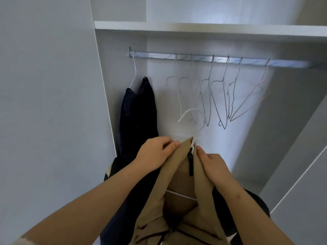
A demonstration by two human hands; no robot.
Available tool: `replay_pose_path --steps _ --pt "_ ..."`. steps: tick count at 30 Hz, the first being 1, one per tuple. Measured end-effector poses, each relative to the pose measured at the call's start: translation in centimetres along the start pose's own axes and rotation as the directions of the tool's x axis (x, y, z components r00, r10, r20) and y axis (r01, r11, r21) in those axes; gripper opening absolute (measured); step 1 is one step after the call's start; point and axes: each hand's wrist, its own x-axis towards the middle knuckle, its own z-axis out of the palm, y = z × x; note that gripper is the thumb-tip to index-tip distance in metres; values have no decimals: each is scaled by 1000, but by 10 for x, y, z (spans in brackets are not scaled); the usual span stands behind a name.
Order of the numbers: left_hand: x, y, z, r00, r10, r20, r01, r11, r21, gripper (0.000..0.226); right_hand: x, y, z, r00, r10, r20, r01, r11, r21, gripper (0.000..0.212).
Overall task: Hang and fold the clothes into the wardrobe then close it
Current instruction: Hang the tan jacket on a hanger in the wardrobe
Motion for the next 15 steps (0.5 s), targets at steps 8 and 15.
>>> replay_pose_path --steps 8,15 --pt "16 -29 23 966 -258 -19 258 966 28 29 -2 31 -34 982 185 -35 -180 976 125 54" --pt "29 -9 46 924 -359 134 376 918 -130 30 -1 44 -52 976 211 -57 -199 966 165 57"
